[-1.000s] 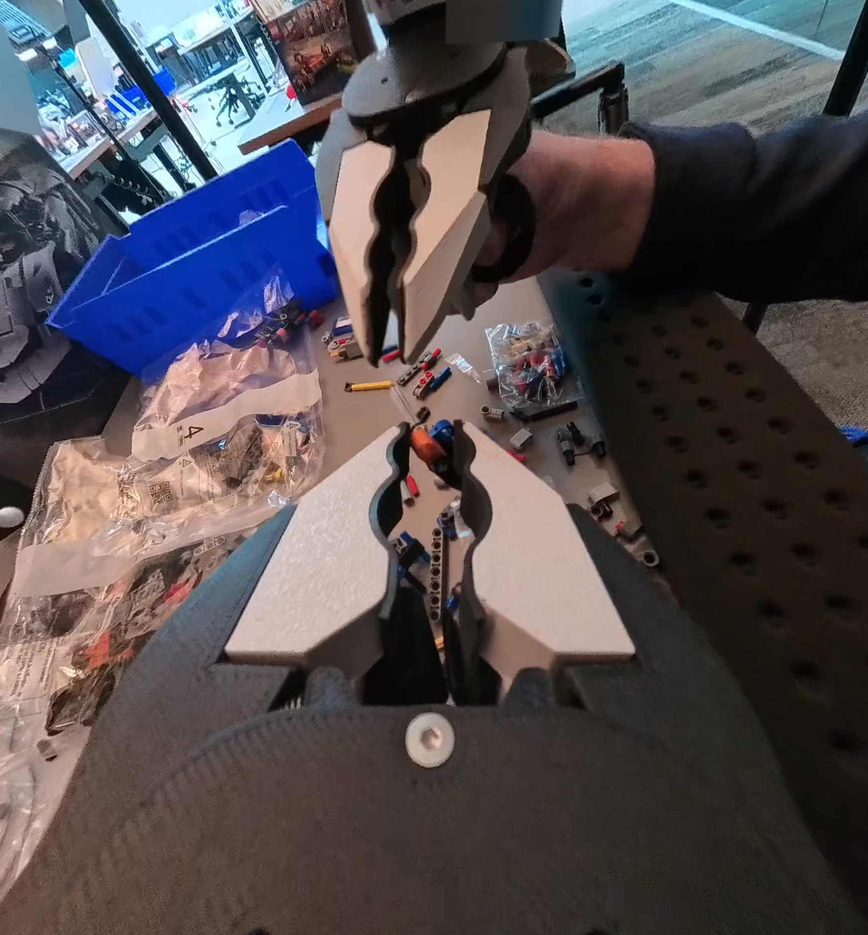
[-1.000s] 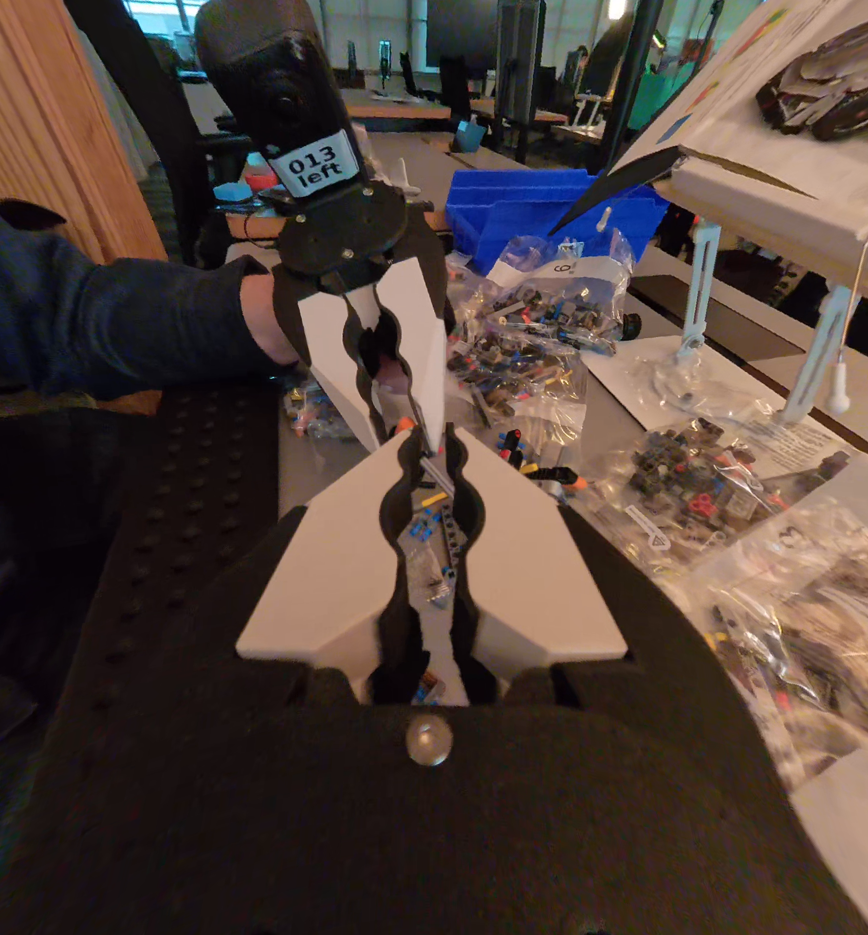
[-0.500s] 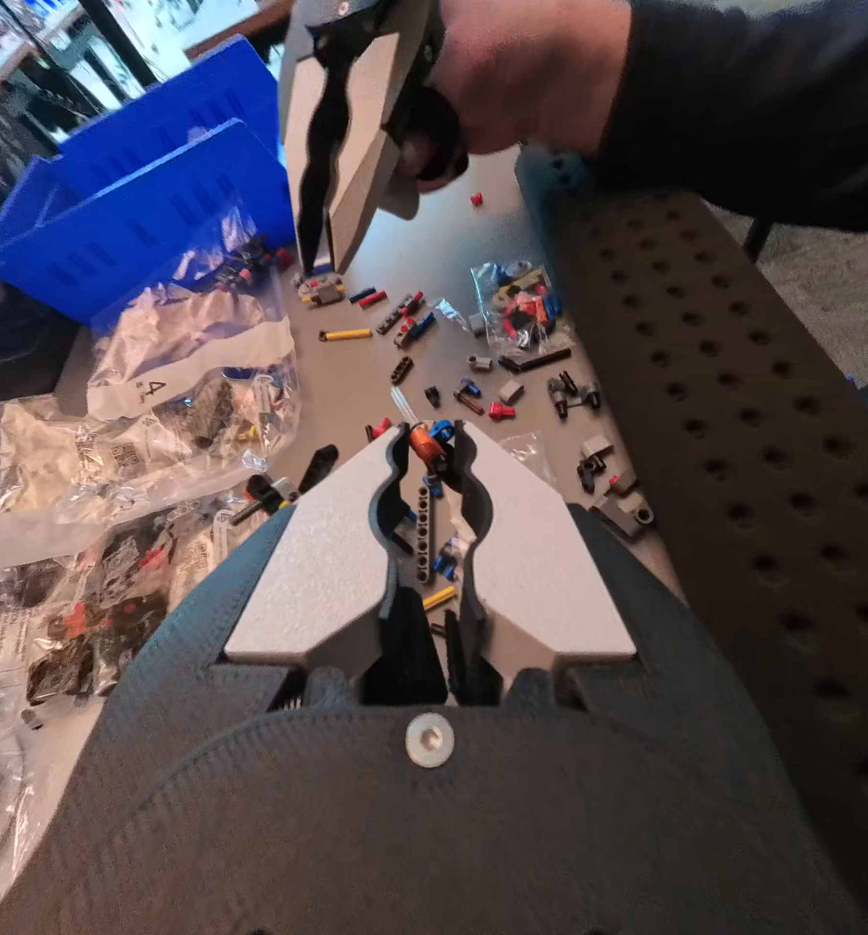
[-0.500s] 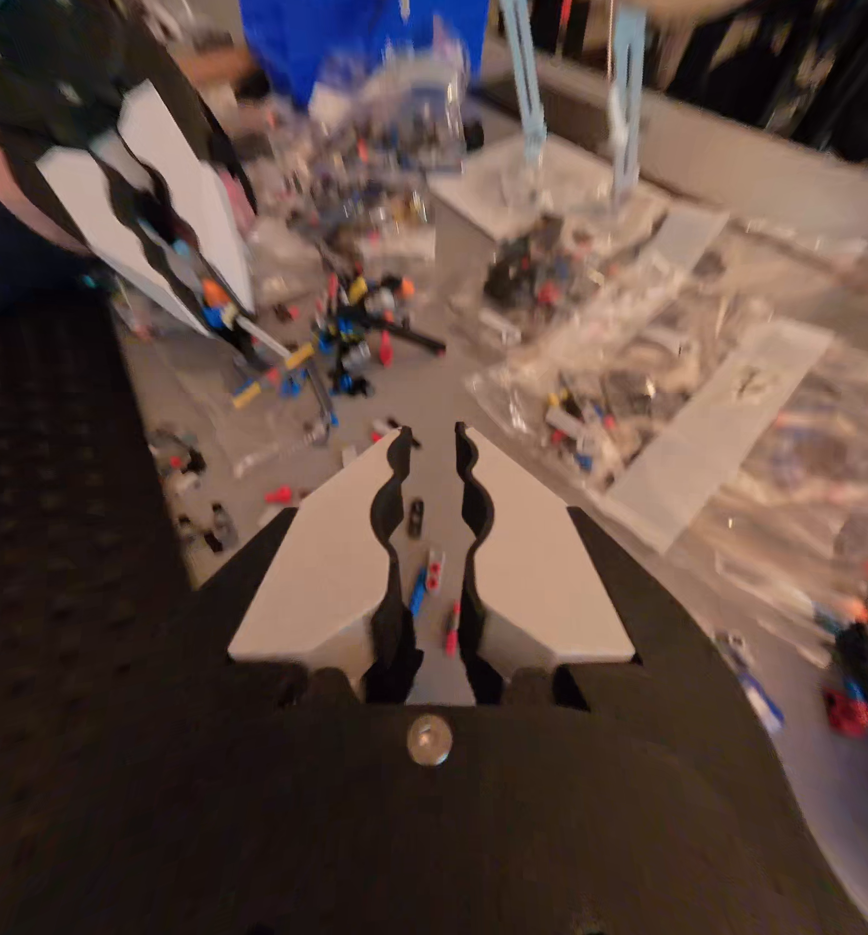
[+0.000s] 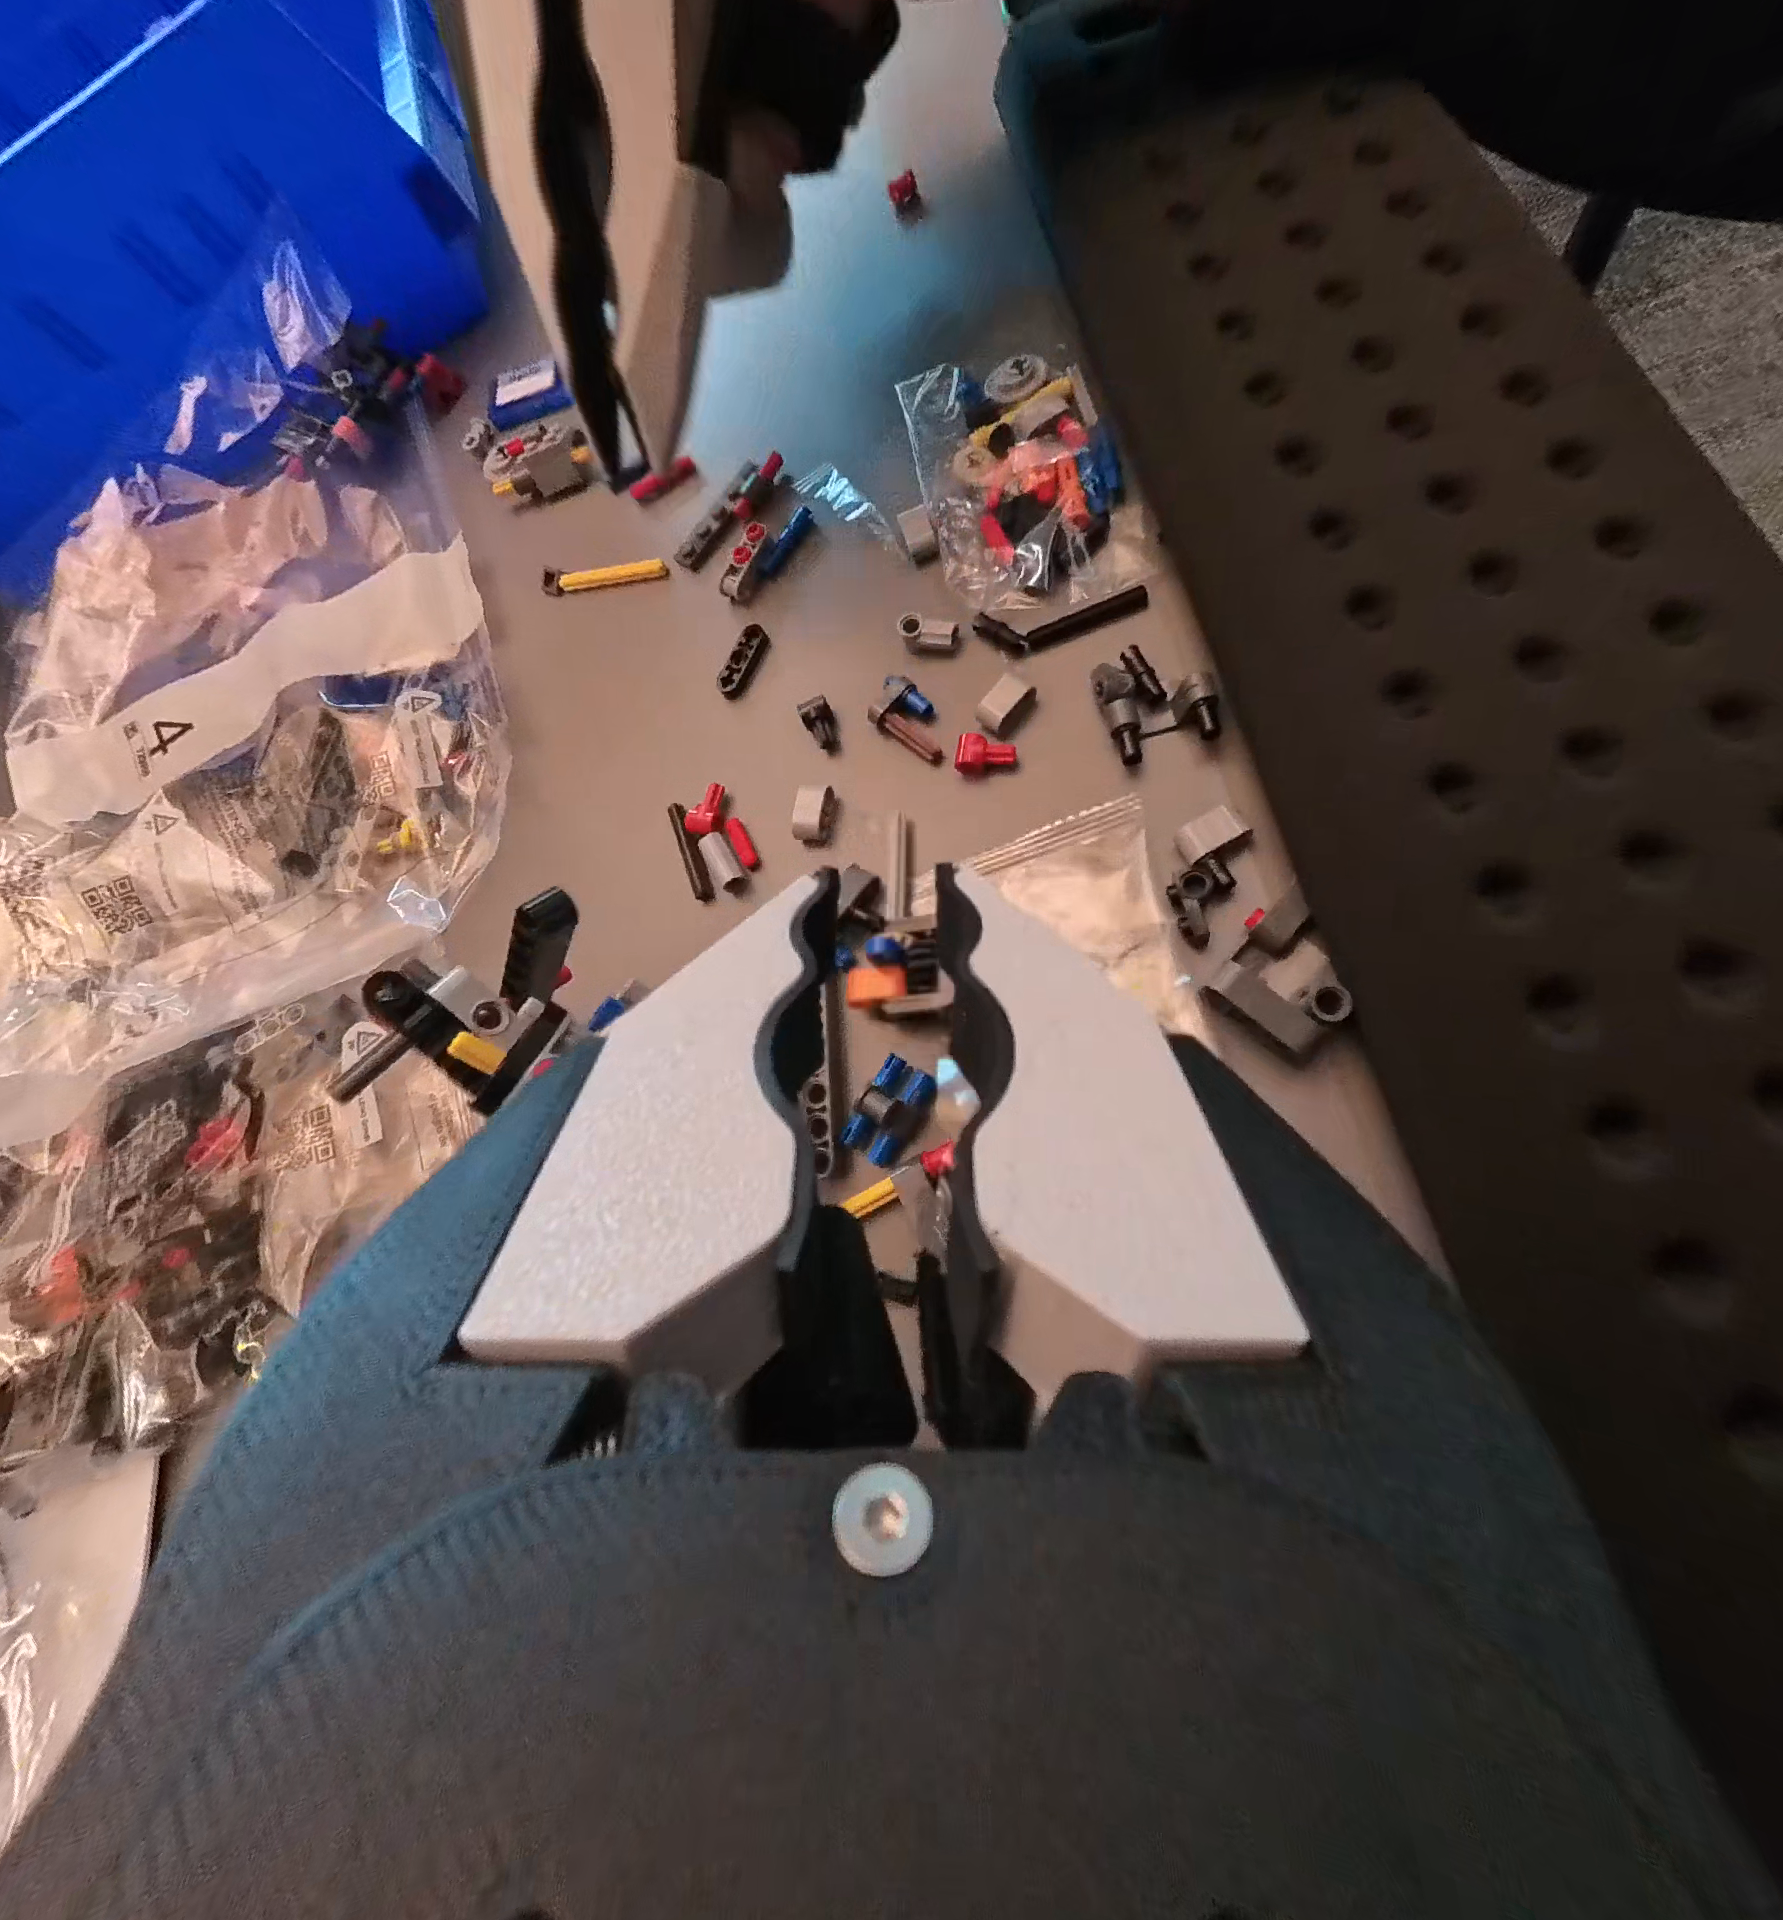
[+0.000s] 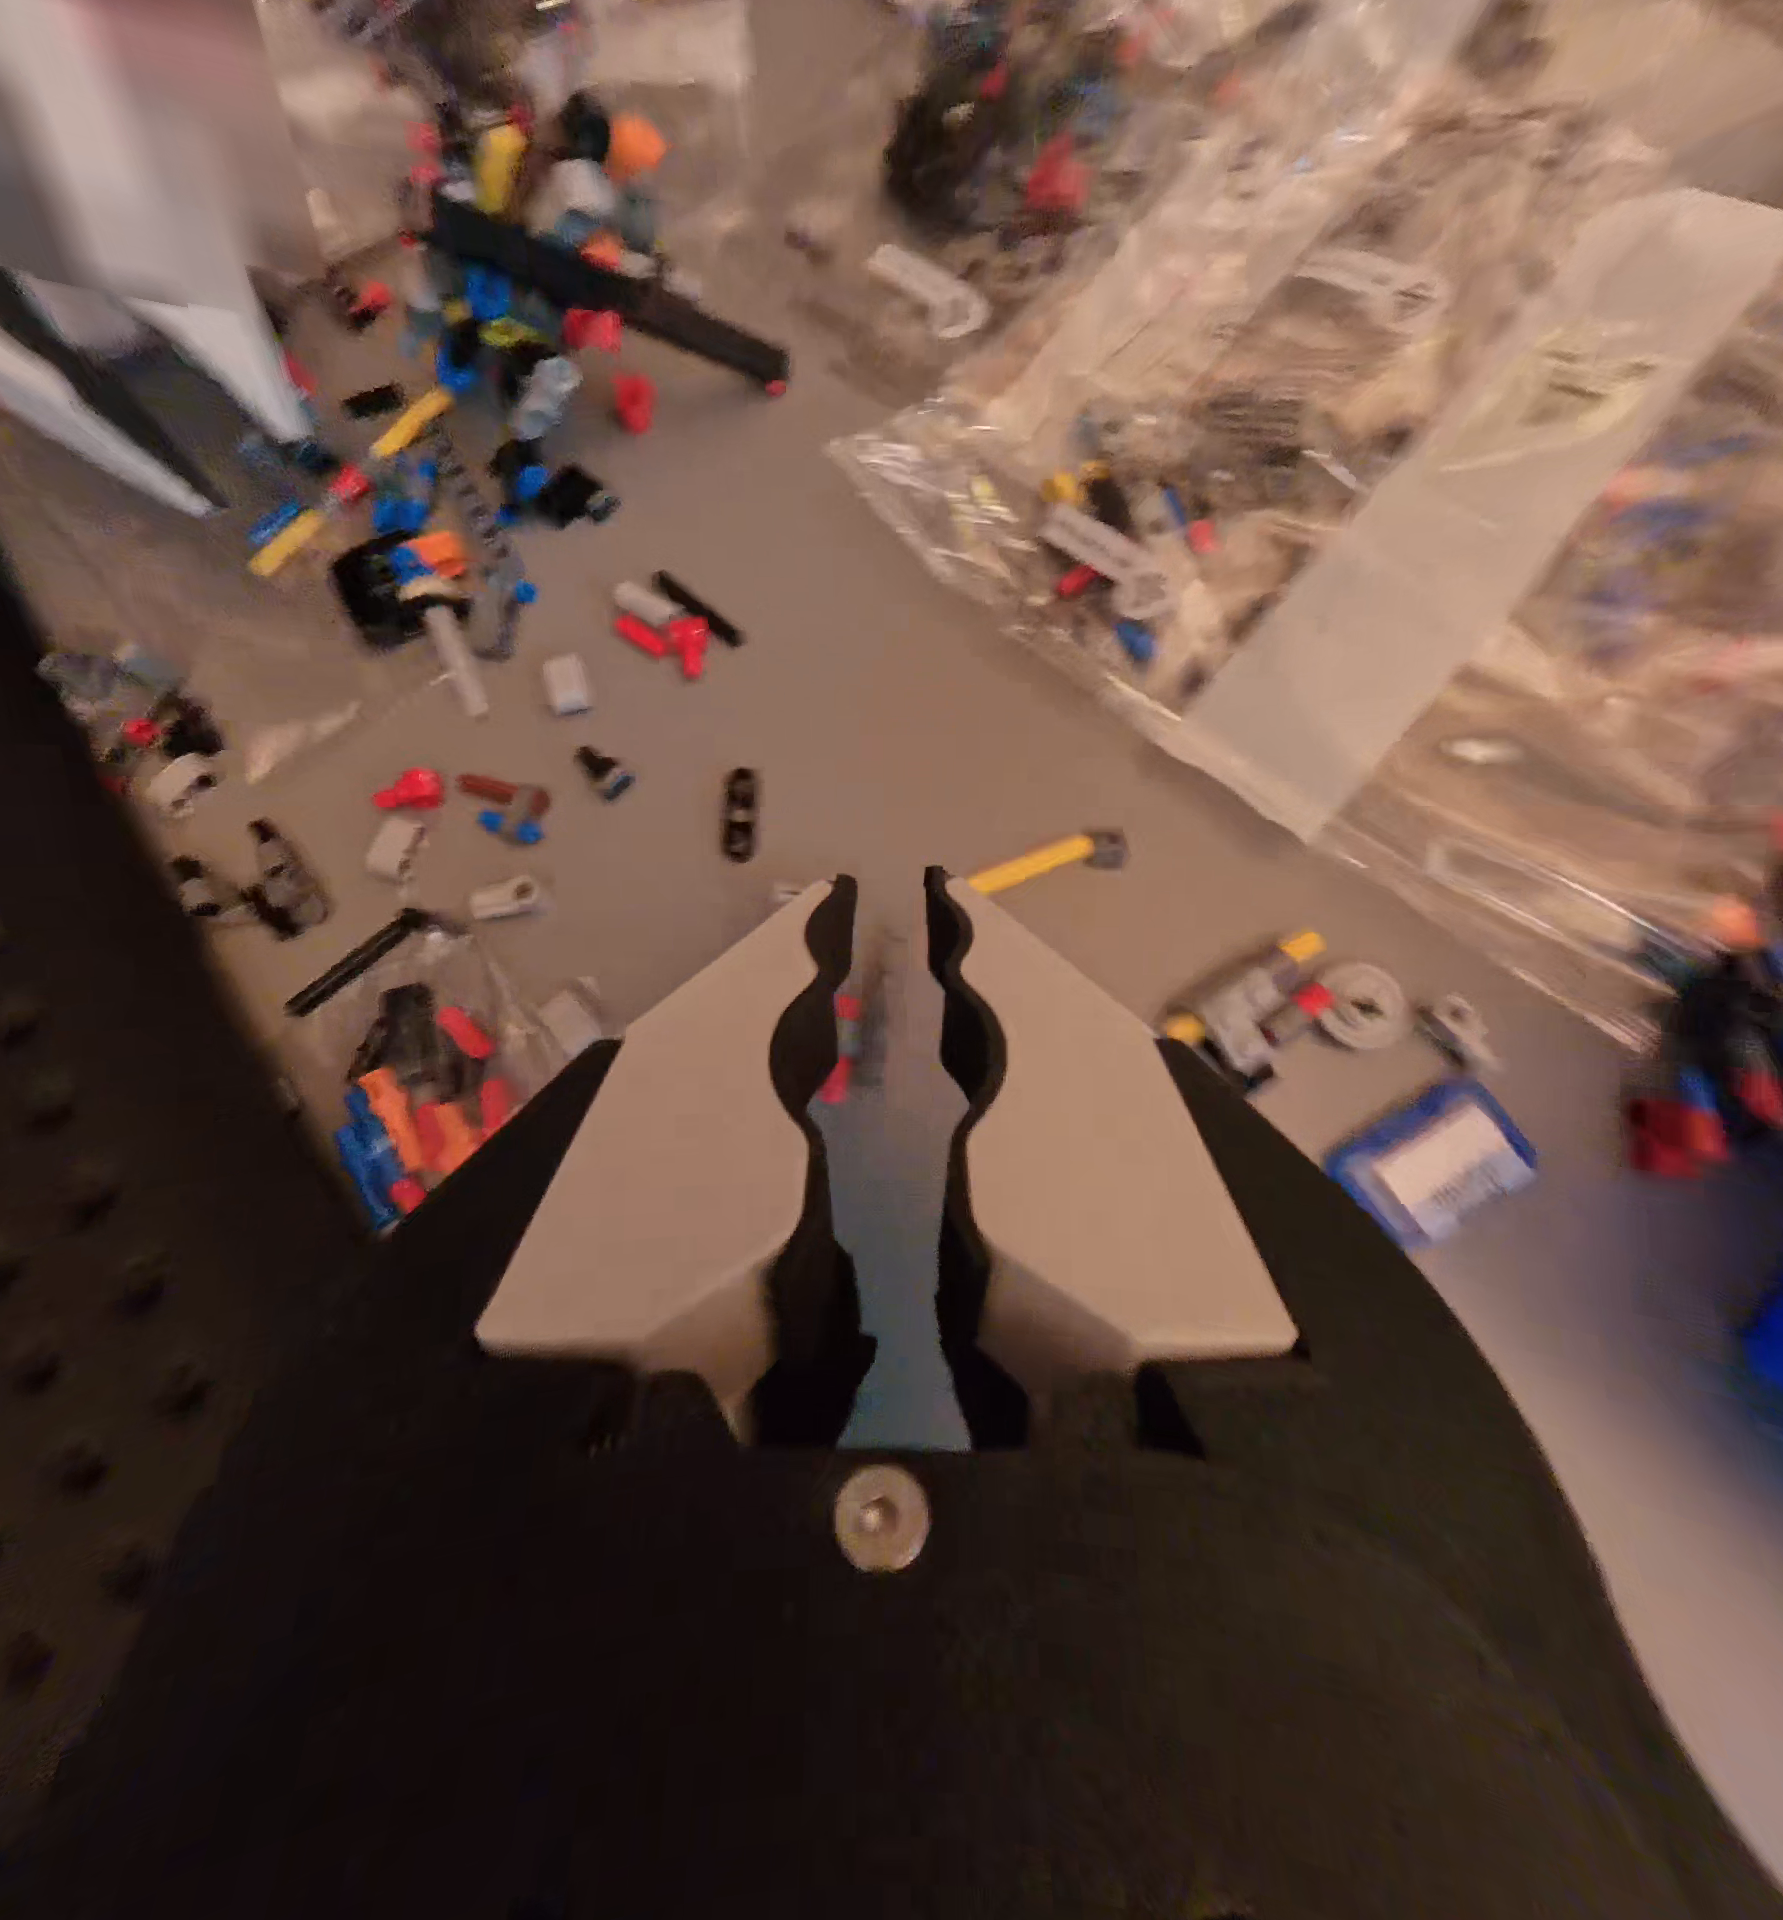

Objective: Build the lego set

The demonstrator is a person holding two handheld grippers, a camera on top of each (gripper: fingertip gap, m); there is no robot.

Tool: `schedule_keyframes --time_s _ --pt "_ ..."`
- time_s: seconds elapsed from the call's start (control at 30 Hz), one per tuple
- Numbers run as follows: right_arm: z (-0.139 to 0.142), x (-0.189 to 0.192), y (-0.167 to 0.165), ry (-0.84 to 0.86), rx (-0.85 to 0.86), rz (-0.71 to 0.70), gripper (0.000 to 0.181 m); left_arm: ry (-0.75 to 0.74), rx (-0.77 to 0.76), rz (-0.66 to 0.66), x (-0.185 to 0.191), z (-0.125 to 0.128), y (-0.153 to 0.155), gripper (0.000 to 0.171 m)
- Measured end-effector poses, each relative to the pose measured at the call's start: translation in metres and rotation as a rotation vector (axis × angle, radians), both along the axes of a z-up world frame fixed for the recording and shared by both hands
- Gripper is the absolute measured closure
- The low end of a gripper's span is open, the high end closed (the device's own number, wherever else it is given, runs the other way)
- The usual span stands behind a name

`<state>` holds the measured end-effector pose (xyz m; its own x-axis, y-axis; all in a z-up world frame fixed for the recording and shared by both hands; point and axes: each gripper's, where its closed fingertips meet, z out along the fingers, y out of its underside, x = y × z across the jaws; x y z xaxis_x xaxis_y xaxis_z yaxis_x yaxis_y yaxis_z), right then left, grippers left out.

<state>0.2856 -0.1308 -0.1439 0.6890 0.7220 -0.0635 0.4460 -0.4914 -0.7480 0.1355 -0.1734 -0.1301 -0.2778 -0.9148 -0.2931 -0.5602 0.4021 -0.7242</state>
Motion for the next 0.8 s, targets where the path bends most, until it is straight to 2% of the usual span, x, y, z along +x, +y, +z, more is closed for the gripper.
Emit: schedule_keyframes --time_s 0.07,0.17,0.4,0.57,0.73,0.8 --pt "0.004 0.019 0.007 0.02 0.017 -0.09 0.168 0.017 0.009 0.001 -0.001 -0.003 0.001 0.153" --pt "0.005 0.034 0.008 0.076 0.013 -0.137 0.165 0.02 0.015 0.001 0.0 -0.003 0.0 0.153" --pt "-0.004 0.06 0.016 0.058 -0.016 -0.27 0.165 0.032 0.018 0.01 -0.001 -0.005 0.002 0.149" --pt "-0.024 0.062 0.02 -0.001 -0.098 -0.295 0.157 0.04 0.014 0.007 -0.001 -0.007 0.001 0.149" --pt "-0.022 0.062 0.038 -0.045 -0.064 -0.329 0.142 0.054 0.022 -0.003 0.0 -0.01 -0.001 0.148" --pt "-0.031 0.062 0.039 -0.056 -0.111 -0.328 0.153 0.051 0.021 -0.003 0.0 -0.009 -0.001 0.149"
